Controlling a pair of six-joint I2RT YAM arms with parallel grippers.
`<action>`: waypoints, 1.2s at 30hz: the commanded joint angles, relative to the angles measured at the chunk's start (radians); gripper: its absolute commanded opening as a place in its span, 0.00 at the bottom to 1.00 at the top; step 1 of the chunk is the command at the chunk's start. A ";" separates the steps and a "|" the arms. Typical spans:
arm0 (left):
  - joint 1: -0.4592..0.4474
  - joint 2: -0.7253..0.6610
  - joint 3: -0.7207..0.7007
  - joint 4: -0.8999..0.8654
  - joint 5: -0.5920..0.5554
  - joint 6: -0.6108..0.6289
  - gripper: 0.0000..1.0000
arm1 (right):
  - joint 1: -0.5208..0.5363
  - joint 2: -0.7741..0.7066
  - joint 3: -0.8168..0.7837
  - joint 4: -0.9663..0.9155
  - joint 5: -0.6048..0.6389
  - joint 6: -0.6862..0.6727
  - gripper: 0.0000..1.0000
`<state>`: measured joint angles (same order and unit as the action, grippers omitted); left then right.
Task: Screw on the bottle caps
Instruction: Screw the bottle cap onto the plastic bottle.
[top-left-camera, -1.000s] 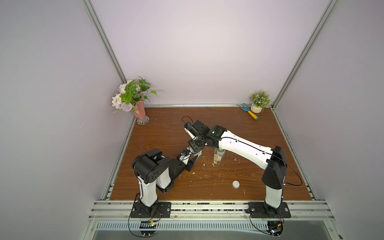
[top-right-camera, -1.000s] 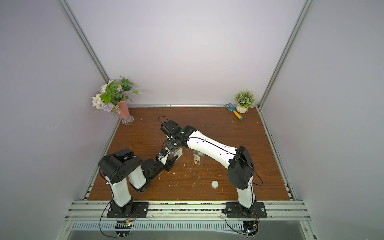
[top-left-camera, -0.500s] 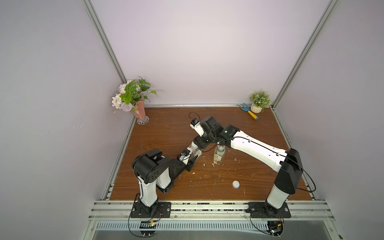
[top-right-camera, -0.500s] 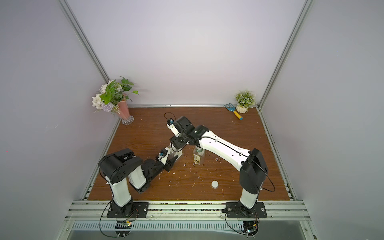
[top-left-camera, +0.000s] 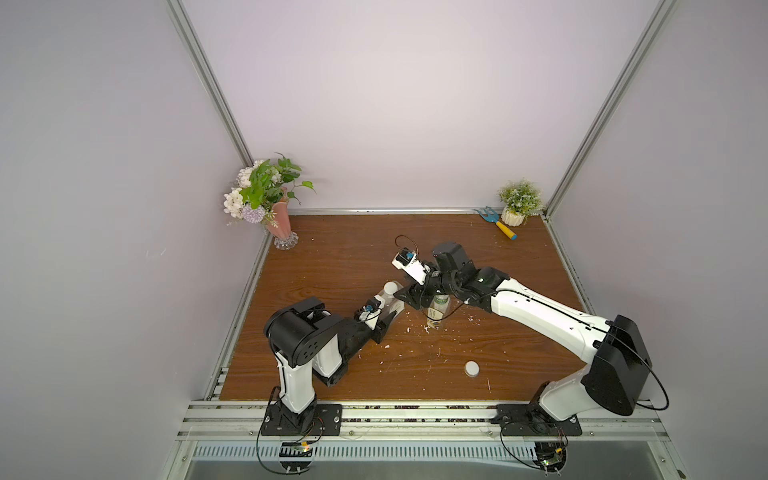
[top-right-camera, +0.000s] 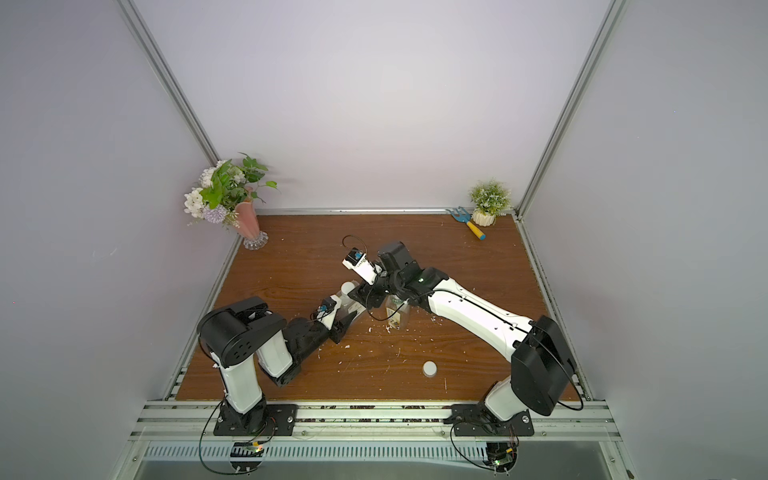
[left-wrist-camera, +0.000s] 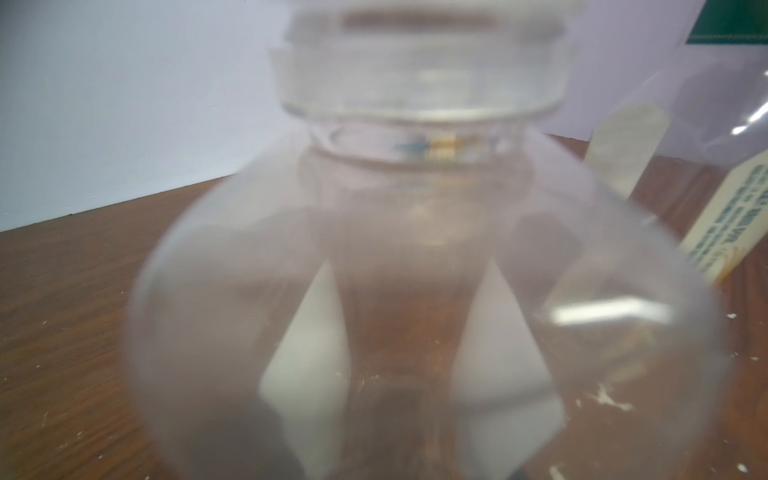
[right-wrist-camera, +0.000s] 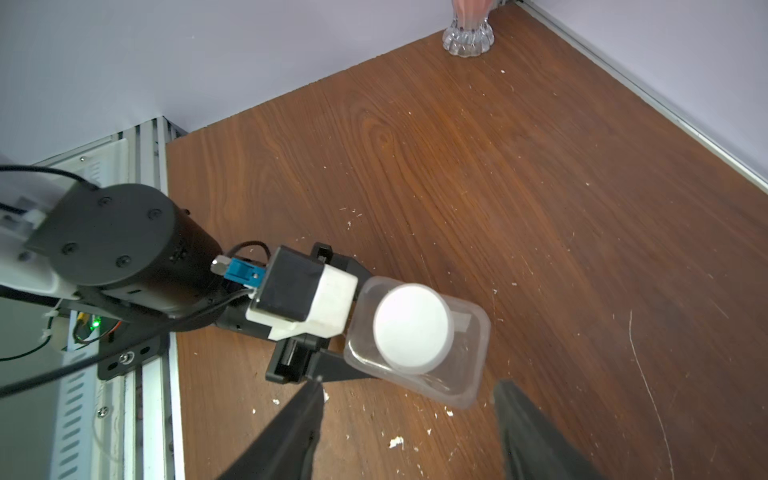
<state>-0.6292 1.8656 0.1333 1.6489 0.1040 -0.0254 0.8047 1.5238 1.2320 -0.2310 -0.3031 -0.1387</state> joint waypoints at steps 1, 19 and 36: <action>-0.012 0.020 0.005 0.052 0.025 0.008 0.26 | -0.001 0.033 0.059 0.032 -0.052 -0.047 0.69; -0.009 0.014 0.000 0.050 0.029 0.011 0.25 | -0.001 0.131 0.130 -0.031 -0.026 -0.084 0.61; -0.006 -0.009 -0.005 0.028 0.022 0.002 0.25 | 0.011 0.161 0.145 -0.053 0.016 -0.076 0.51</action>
<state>-0.6292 1.8652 0.1333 1.6485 0.1112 -0.0265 0.8082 1.6802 1.3392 -0.2775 -0.3145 -0.2127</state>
